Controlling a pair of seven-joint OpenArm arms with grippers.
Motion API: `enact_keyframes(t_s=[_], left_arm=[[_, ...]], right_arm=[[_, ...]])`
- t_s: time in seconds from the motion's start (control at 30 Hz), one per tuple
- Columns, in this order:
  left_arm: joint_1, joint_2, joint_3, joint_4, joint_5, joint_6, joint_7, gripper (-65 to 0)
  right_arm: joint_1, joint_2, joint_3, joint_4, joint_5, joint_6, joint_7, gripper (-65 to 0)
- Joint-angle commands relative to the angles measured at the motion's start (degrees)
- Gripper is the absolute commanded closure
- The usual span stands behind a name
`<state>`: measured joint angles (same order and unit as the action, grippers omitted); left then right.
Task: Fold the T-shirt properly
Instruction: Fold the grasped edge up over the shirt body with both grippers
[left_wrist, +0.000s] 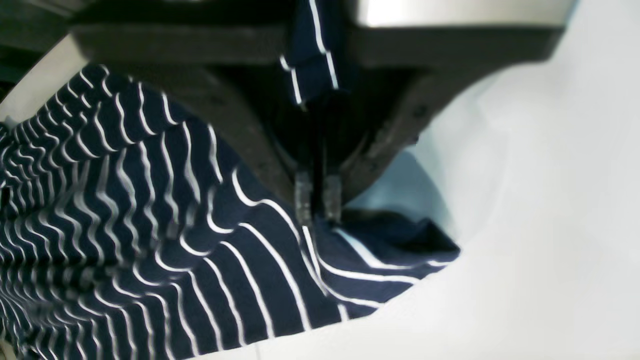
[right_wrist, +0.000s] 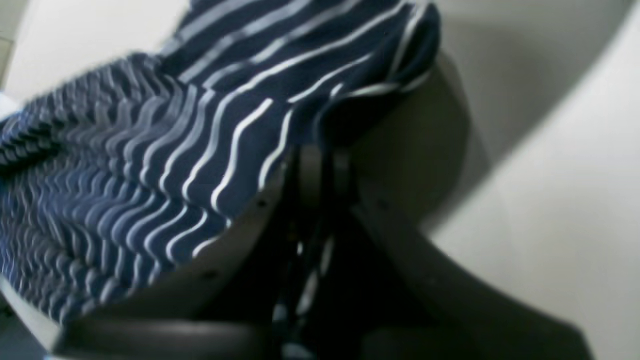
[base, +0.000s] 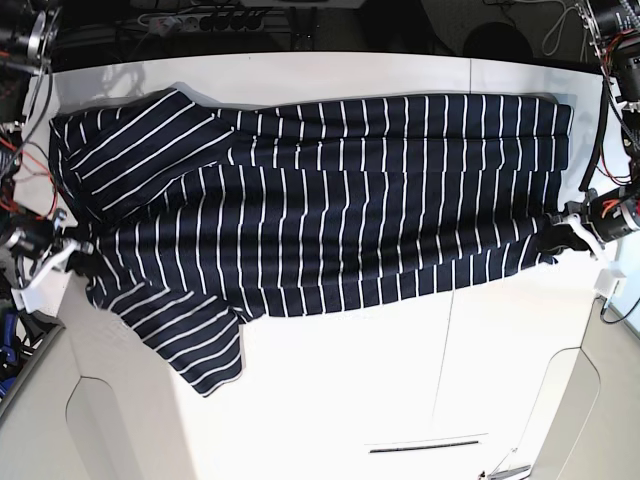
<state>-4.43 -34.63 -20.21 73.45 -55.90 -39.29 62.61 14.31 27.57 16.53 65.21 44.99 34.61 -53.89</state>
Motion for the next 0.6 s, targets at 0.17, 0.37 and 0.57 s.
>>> enact_keyframes(t_s=[0.17, 0.37, 0.57], left_arm=[[0.6, -1.4, -0.4, 1.0, -2.0, -0.7, 1.6, 0.0], [3.2, -1.4, -0.4, 1.0, -2.0, -0.7, 1.9, 0.0], [4.2, -1.4, -0.4, 0.9, -2.1, -0.7, 1.9, -24.9]], right_arm=[[-5.7, 1.1, 4.6, 6.7, 1.5, 0.1, 1.2, 0.0], [-9.5, 1.1, 6.7, 6.6, -0.4, 0.1, 3.4, 0.0], [-10.2, 1.1, 6.7, 6.6, -2.5, -0.3, 6.0, -23.7]])
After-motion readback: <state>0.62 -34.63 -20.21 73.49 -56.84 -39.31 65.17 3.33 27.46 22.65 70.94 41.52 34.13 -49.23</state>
